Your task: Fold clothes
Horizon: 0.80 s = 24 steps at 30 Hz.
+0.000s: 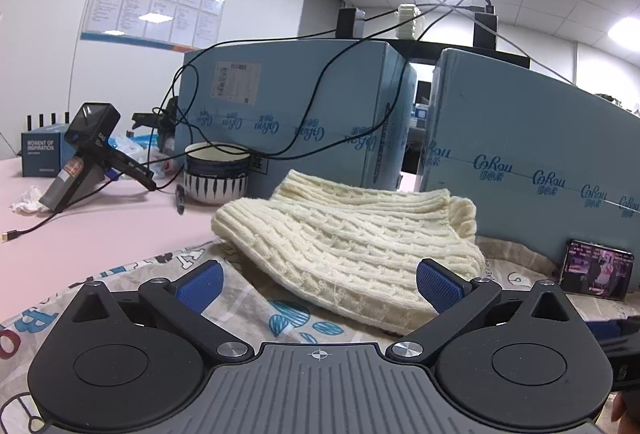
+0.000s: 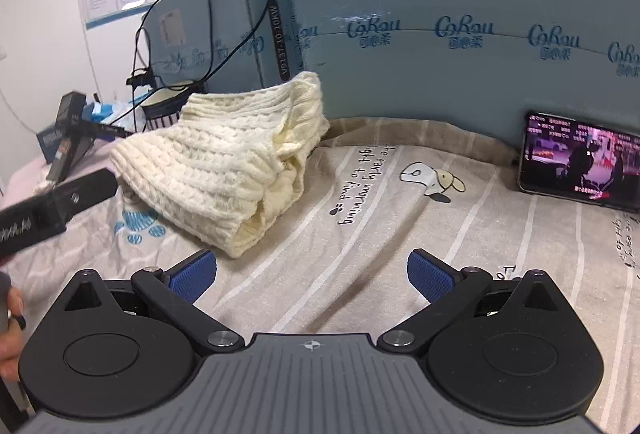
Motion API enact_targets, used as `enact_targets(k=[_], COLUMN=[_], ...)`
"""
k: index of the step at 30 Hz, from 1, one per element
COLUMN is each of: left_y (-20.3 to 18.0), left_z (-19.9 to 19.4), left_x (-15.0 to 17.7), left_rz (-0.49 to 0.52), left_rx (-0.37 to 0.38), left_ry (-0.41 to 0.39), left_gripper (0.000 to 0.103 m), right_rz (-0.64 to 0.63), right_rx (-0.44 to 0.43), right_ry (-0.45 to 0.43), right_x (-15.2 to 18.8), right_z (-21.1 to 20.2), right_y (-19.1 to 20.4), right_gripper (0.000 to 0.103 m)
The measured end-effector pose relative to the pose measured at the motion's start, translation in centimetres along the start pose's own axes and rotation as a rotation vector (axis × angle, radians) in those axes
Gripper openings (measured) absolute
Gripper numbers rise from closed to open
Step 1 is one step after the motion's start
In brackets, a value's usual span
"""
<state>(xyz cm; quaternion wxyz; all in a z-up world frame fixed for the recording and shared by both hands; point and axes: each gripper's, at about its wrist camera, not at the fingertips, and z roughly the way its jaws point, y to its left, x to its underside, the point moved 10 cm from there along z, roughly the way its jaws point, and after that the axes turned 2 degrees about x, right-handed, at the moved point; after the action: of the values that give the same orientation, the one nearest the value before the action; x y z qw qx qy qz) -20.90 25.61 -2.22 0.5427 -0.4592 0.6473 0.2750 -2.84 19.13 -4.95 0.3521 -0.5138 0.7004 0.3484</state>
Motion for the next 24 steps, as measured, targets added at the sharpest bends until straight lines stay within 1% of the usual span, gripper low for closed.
enact_targets(k=[6, 15, 24], left_y=[-0.10, -0.15, -0.13], left_z=[-0.06, 0.09, 0.06], left_x=[0.01, 0.16, 0.16], left_rz=[0.005, 0.005, 0.003], left_rx=[0.007, 0.012, 0.012], left_ry=[-0.005, 0.006, 0.008], left_gripper=[0.103, 0.103, 0.103], right_rz=[-0.040, -0.009, -0.010], right_rx=[0.002, -0.001, 0.007], right_ry=[-0.006, 0.010, 0.012], right_x=[0.47, 0.78, 0.85], right_z=[0.07, 0.31, 0.33], right_y=[0.51, 0.11, 0.02], right_gripper=[0.103, 0.103, 0.103])
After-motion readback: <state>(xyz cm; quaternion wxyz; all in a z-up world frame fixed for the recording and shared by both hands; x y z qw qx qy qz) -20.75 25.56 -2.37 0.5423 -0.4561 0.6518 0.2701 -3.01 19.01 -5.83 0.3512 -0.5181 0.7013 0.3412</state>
